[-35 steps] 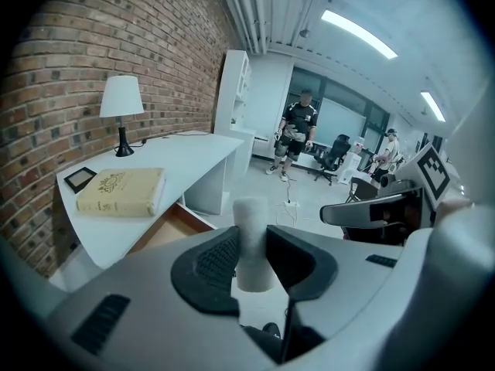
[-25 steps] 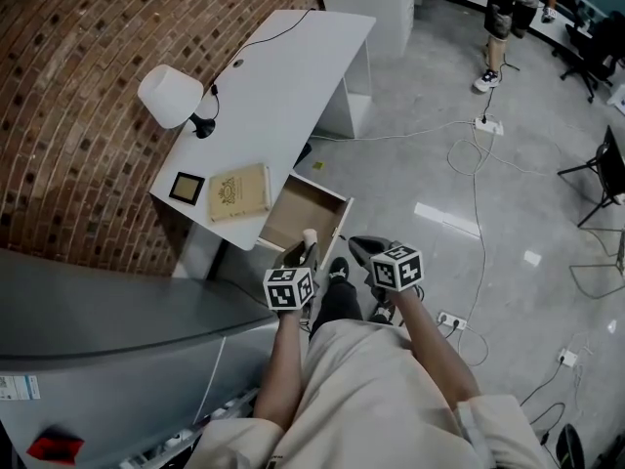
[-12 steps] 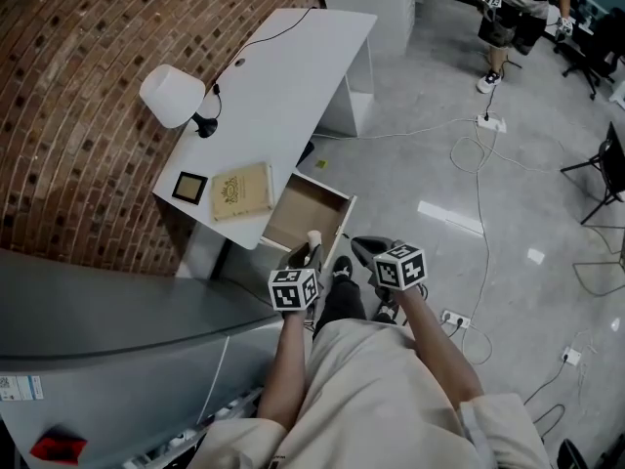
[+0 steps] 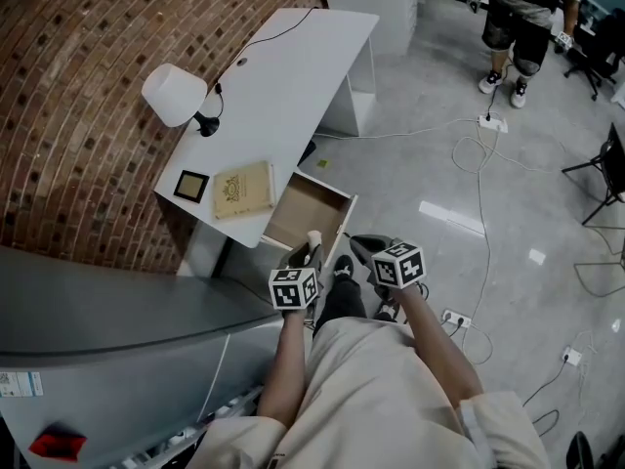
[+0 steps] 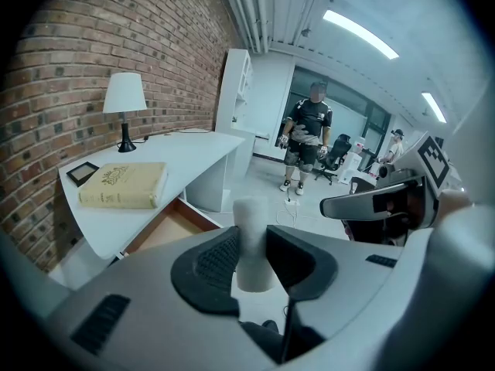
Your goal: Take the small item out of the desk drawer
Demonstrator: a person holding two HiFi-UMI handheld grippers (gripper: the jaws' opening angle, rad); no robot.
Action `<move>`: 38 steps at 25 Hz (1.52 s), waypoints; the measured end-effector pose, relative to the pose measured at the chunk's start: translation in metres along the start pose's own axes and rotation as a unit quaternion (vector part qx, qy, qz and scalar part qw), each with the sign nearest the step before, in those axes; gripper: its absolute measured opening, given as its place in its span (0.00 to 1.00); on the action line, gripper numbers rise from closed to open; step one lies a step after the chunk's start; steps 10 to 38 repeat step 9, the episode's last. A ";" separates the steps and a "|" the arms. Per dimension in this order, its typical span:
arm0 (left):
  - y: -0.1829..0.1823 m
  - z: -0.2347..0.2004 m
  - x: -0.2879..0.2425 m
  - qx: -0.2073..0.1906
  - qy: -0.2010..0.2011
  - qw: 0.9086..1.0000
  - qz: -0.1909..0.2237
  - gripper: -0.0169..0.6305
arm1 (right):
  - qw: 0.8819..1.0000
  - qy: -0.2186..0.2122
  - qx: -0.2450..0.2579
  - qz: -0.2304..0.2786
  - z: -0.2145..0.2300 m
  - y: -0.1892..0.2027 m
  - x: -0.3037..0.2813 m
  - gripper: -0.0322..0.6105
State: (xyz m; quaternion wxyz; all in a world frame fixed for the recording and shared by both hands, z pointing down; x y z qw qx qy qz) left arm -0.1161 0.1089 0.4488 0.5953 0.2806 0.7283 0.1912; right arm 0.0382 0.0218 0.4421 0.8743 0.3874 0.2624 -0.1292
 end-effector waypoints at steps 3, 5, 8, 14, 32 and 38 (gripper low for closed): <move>0.000 0.002 -0.001 -0.005 -0.002 1.000 -0.001 0.22 | 1.000 0.002 0.000 0.001 0.001 0.000 0.001 0.09; 0.001 0.004 -0.001 -0.008 -0.001 1.000 -0.002 0.22 | 1.000 0.006 -0.002 0.003 0.002 0.001 0.003 0.09; 0.002 0.006 -0.002 -0.009 0.000 1.000 -0.004 0.22 | 1.000 0.010 -0.004 0.005 0.004 0.002 0.005 0.09; 0.002 0.007 -0.002 -0.009 0.000 1.000 -0.005 0.22 | 1.000 0.011 -0.005 0.006 0.005 0.003 0.006 0.09; 0.002 0.007 -0.002 -0.009 0.000 1.000 -0.005 0.22 | 1.000 0.011 -0.005 0.006 0.005 0.003 0.006 0.09; 0.002 0.007 -0.002 -0.009 0.000 1.000 -0.005 0.22 | 1.000 0.011 -0.005 0.006 0.005 0.003 0.006 0.09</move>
Point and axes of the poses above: the fingertips, and each gripper's own axes: x backward along the fingers, z to its right, y out of its underside, the point moved 7 cm from there along x, backward along the fingers, and after that the axes turned 12 degrees about -z, right-handed, at the moved point
